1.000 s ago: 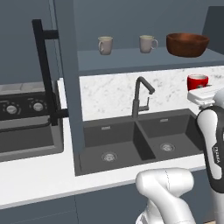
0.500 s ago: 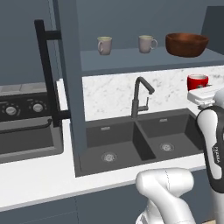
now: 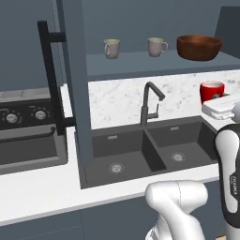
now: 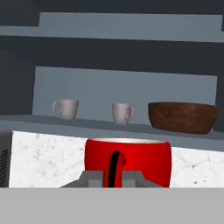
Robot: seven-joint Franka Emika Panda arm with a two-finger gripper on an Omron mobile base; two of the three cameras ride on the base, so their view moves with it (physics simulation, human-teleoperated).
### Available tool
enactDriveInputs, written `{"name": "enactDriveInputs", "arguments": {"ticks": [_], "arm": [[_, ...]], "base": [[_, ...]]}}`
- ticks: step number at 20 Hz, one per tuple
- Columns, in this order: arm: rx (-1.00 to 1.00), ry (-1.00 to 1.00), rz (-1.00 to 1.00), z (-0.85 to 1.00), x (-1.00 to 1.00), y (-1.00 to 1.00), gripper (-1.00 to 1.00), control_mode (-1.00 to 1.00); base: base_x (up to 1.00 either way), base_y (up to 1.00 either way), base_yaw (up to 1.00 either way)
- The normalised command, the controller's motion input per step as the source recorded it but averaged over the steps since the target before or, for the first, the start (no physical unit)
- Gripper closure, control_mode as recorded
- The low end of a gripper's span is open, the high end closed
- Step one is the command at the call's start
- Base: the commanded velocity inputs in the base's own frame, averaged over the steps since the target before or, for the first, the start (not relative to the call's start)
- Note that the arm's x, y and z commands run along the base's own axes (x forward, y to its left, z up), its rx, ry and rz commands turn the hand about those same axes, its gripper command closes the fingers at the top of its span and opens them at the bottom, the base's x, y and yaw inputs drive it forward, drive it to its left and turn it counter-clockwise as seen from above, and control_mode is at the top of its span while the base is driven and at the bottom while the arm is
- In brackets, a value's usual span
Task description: Gather all objects into one cabinet and sort the glasses and bowls to opposite sides.
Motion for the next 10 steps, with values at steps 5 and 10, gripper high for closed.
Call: {"name": "enactDriveInputs", "arguments": {"ticks": [5,10], "arm": [[0.00,0.04,0.07,0.81,-1.00,0.66,1.00,-1.00],[0.00,0.21,0.07,0.76,-0.93,0.41,1.00,-1.00]], "base": [[0.00,0.00,0.00],[0.00,0.00,0.00]]}}
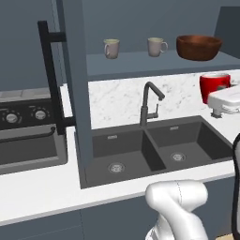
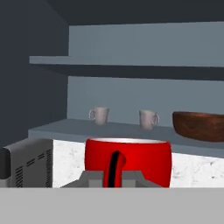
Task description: Gather all objects into one cabinet and sort the glasses and bowls to opposite sides.
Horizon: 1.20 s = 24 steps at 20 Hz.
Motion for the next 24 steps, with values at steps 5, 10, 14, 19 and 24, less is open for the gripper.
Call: {"name": "enactDriveInputs", "arguments": {"ticks": [5,10,14,19,24], "arm": [[0.00,0.25,0.07,0.89,-0.79,0.19,1.00,-1.00],[0.00,0.18,0.09,0.84,-0.73,0.00,1.00,-1.00],[0.00,0.01,0.06,0.20,-0.16,0.00,1.00,-1.00],[-0.01,-0.11,-0.08,-0.13,0.68,0.40,1.00,-1.00],[0.00,-0.20,-0.08,0.00,0.17,0.26,1.00,-1.00]], "base": [[0.00,0.00,0.00],[0.00,0.00,0.00],[0.00,0.00,0.00],[0.00,0.00,0.00],[0.00,0.00,0.00]]}}
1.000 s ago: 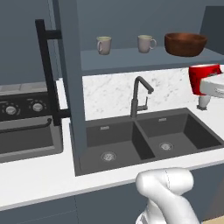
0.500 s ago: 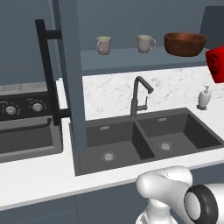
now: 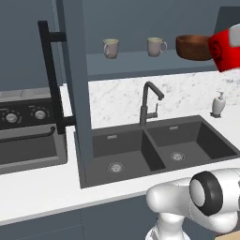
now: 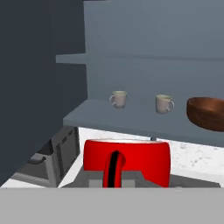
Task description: Gather all objects into one cabinet and sort the glasses and bowls to opposite sides.
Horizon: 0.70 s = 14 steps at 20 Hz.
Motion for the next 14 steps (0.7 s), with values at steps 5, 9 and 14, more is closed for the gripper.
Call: {"name": "enactDriveInputs", "arguments": {"ticks": [5,9,14], "arm": [[0.00,-0.12,-0.02,0.00,0.03,-0.01,1.00,-1.00],[0.00,-0.26,0.00,0.18,0.05,0.00,1.00,-1.00],[0.00,-0.27,-0.01,0.09,0.32,0.00,1.00,-1.00]], "base": [[0.00,0.00,0.00],[0.00,0.00,0.00],[0.00,0.00,0.00]]}}
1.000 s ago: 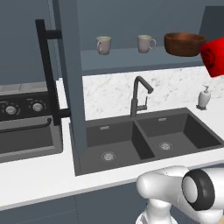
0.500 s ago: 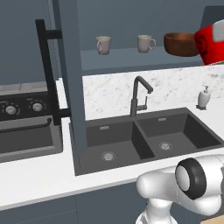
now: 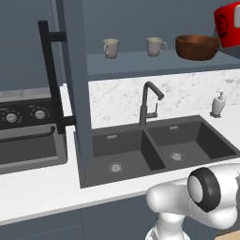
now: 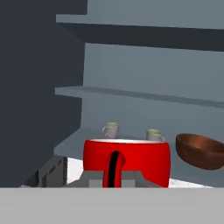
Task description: Gather all objects into one cabinet and sort the glasses and bowls to opposite sides.
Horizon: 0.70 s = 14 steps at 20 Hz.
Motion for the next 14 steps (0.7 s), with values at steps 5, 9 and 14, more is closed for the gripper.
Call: {"name": "enactDriveInputs", "arguments": {"ticks": [5,9,14], "arm": [[0.01,-0.19,-0.06,-0.16,0.28,0.01,1.00,-1.00],[0.10,-0.11,-0.07,-0.79,0.47,0.03,1.00,-1.00],[0.16,-0.05,-0.04,-1.00,0.54,0.03,1.00,-1.00]], "base": [[0.00,0.00,0.00],[0.00,0.00,0.00],[0.00,0.00,0.00]]}}
